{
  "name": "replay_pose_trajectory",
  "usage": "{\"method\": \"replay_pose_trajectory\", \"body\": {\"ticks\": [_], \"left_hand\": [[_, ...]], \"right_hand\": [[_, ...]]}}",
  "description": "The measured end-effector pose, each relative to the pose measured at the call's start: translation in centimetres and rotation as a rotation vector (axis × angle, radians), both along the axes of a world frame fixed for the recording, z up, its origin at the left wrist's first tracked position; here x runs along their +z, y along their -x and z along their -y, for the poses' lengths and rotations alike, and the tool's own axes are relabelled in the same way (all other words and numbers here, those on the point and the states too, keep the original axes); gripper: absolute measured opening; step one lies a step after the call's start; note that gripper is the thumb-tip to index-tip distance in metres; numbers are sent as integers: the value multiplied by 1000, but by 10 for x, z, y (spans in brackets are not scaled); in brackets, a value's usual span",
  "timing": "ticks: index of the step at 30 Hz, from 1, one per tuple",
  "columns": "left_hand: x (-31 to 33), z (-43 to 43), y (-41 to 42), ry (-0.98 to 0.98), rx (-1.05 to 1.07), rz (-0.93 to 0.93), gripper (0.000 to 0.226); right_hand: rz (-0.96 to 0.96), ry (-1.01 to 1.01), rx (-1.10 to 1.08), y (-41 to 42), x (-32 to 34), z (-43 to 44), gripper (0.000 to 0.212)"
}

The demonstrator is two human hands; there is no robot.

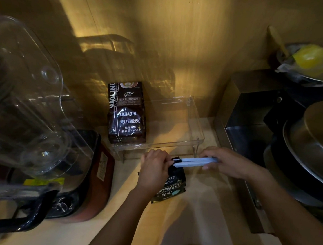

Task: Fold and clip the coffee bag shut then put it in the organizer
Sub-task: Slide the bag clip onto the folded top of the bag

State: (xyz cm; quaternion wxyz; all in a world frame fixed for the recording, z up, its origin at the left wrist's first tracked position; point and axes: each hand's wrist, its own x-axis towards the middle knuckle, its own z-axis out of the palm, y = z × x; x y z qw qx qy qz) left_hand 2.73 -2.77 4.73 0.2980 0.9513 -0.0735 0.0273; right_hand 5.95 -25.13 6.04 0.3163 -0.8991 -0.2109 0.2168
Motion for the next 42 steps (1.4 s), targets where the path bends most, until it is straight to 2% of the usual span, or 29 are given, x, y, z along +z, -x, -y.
{"method": "replay_pose_trajectory", "body": {"ticks": [9, 19, 24, 26, 33, 42], "left_hand": [[-2, 12, 7, -74, 27, 27, 10], [-12, 33, 25, 56, 233, -5, 25], [-18, 22, 26, 121, 222, 19, 25], [-19, 21, 25, 143, 235, 27, 24], [-16, 26, 22, 140, 233, -2, 20], [-18, 30, 25, 146, 234, -10, 20]], "right_hand": [[105, -55, 29, -2, -10, -17, 21], [184, -214, -24, 16, -19, -60, 16], [60, -252, -78, 14, -20, -53, 20], [17, -295, -167, 14, -23, -42, 17], [-28, -500, -424, 23, -40, -31, 29], [-88, -659, -473, 31, -44, -66, 18]]}}
